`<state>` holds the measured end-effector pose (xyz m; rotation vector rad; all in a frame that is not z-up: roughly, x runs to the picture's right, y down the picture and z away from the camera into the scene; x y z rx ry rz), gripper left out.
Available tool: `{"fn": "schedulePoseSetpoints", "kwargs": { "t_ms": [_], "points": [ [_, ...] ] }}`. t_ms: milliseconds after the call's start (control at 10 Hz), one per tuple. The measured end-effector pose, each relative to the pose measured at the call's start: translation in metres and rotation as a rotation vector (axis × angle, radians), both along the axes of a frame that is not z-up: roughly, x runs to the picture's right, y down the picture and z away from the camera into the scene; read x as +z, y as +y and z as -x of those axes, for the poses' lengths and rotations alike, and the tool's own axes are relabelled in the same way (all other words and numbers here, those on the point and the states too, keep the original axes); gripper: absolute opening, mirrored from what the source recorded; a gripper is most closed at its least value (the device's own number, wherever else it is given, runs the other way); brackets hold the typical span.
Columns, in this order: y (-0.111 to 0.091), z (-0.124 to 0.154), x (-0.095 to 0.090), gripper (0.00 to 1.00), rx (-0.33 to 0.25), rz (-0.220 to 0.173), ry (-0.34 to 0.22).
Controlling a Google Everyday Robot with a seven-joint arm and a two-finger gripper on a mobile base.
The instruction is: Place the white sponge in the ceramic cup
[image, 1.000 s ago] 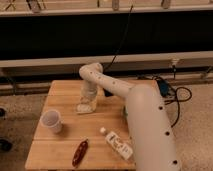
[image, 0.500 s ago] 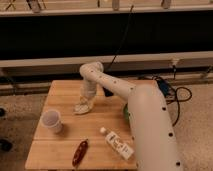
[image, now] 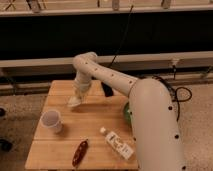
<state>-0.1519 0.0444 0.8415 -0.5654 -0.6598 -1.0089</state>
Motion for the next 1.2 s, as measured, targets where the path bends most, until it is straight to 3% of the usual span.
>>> {"fn": "schedulePoseSetpoints", "kwargs": {
  "t_ms": [600,800,1200],
  "points": [
    [-0.023,0.044,-0.071,0.00,-0.106,-0.107,-0.112],
    [-0.016,0.049,-0.086,0.00,-0.131,-0.115,-0.147],
    [0.016,0.053,-0.119,0.00,-0.190,-0.110,-0.228]
  ]
}}
